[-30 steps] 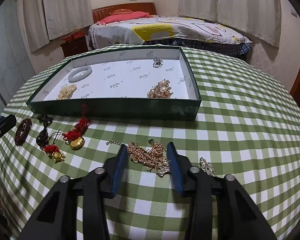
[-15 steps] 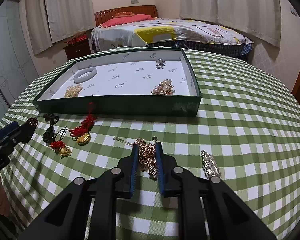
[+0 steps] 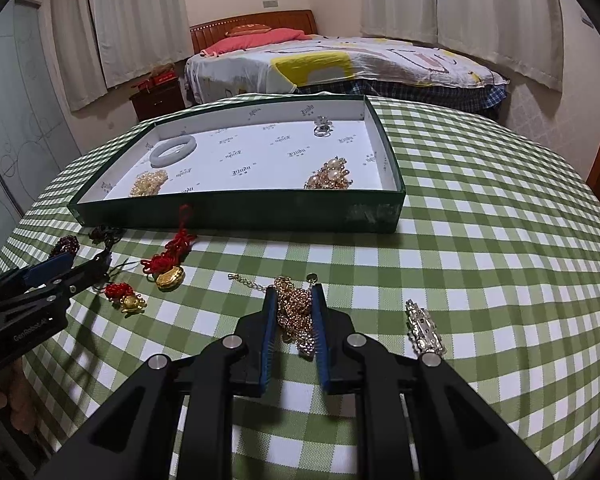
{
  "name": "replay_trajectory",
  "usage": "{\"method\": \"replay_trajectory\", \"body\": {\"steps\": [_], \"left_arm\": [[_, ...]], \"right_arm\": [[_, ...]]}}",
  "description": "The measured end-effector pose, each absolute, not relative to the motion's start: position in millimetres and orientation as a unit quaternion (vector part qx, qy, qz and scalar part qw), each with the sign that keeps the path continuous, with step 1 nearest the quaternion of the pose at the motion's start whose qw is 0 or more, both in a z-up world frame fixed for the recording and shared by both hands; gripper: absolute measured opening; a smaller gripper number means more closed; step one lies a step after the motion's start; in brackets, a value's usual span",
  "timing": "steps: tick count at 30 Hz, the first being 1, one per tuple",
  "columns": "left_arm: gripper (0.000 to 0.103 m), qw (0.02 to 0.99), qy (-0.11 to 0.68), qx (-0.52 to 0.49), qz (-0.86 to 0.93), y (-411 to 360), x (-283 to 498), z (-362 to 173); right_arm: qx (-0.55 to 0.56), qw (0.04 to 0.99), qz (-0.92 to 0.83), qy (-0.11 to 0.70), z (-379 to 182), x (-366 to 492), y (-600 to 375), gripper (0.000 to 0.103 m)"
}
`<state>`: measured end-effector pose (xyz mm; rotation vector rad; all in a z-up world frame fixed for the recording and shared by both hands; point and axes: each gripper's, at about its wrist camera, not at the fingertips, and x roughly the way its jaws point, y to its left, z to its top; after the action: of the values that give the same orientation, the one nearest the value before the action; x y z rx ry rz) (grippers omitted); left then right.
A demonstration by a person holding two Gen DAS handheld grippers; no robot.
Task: Organize jewelry
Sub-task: 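Grasp the black pendant cord with the left tool and lift it toward the box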
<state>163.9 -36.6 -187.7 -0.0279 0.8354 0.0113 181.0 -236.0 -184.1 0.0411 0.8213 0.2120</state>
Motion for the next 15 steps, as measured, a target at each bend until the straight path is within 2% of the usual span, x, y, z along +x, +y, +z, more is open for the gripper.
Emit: {"method": "replay_trajectory", "body": {"steps": [8, 11, 14, 15], "left_arm": [[0.055, 0.913, 0.407, -0.021, -0.010, -35.1, 172.8, -187.6], [0.040, 0.913, 0.407, -0.011, -0.018, -38.0, 174.3, -188.9], [0.021, 0.915, 0.402, -0.007, -0.026, -40.5, 171.5, -189.5], [0.020, 0.916, 0.401, -0.009, -0.027, -40.2, 170.9, -189.3]], "right_arm": [[0.019, 0.911, 0.103, 0.399, -184.3, 181.3, -236.1, 0.018], [0.020, 0.911, 0.103, 0.398, -184.3, 181.4, -236.2, 0.018], [0.020, 0.911, 0.103, 0.398, -184.3, 181.6, -236.3, 0.018], [0.020, 0.912, 0.103, 0.398, -184.1, 181.4, -236.3, 0.018]]}}
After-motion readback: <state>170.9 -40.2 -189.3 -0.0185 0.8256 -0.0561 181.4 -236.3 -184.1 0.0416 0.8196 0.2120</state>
